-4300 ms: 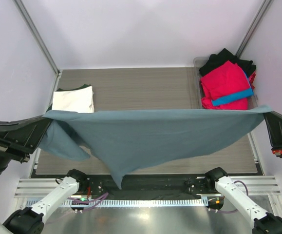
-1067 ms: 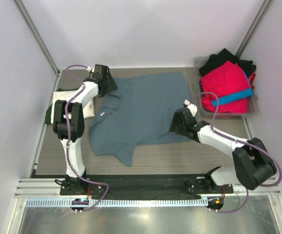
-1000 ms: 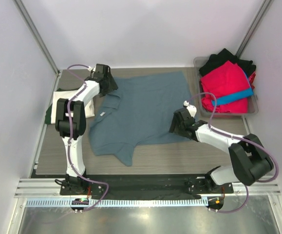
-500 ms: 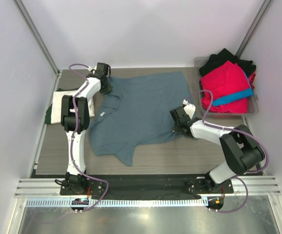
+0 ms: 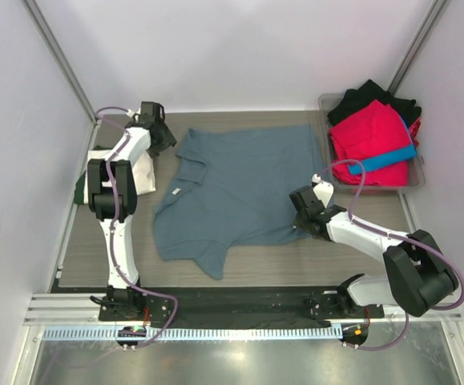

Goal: Fold and stack the t-shirts
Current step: Flatten the tshirt out

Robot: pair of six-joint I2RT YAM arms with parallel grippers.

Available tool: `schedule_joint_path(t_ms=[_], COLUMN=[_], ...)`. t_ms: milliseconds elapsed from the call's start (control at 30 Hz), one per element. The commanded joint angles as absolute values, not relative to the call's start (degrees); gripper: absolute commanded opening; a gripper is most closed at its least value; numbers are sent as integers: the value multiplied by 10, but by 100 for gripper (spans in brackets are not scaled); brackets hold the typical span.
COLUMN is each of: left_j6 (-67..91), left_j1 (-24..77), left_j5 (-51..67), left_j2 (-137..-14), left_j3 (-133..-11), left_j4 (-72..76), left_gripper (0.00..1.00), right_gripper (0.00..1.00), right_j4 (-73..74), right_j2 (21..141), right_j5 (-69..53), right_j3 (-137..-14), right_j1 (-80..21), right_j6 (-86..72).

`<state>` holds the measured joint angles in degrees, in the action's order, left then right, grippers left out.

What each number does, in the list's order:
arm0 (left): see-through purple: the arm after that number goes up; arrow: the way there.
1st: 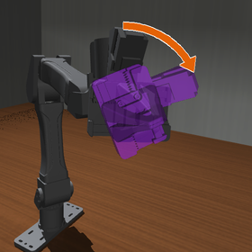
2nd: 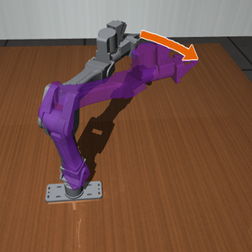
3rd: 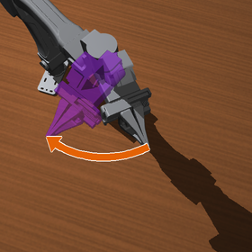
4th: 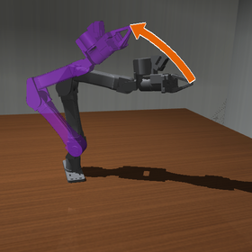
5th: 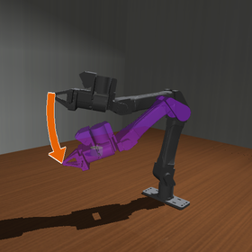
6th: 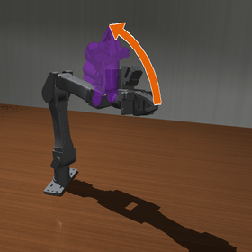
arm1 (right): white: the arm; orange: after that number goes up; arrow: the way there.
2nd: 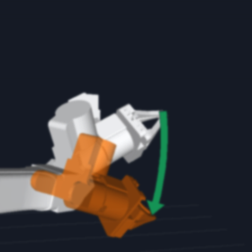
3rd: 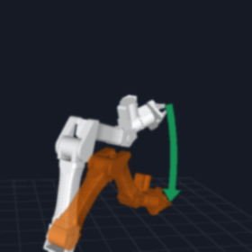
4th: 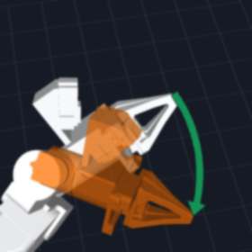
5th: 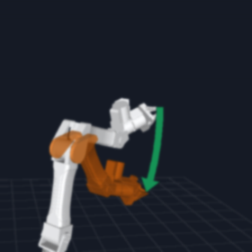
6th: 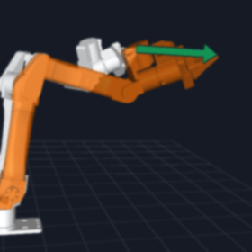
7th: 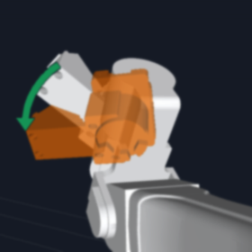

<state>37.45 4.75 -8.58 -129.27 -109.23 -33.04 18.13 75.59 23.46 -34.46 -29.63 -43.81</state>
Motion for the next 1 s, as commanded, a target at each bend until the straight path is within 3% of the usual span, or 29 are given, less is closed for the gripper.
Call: schedule_joint_path(t_ms=[0, 200, 400, 700, 867, 967], left_j6=[401, 455, 497, 506, 507, 495], left_j1=[54, 54, 54, 54, 54, 54], left_j5=[-17, 59, 91, 69, 58, 47], left_j2=[-1216, -1172, -1208, -1263, -1272, -1260], left_j3=[-999, -880, -872, -921, -923, -923], left_j4=[-259, -133, -54, -39, -44, -50], left_gripper=[61, 64, 60, 35, 36, 0], right_gripper=[2, 2, 2, 2, 2, 2], right_j4=[189, 188, 182, 182, 186, 191], right_j2=[740, 740, 743, 730, 723, 714], right_j5=[247, 245, 226, 220, 215, 218], right_j3=[-343, -347, -354, -356, -358, -357], right_j1=[-298, -298, -298, -298, -298, -298], right_j6=[-451, -448, -446, -442, -443, -441])
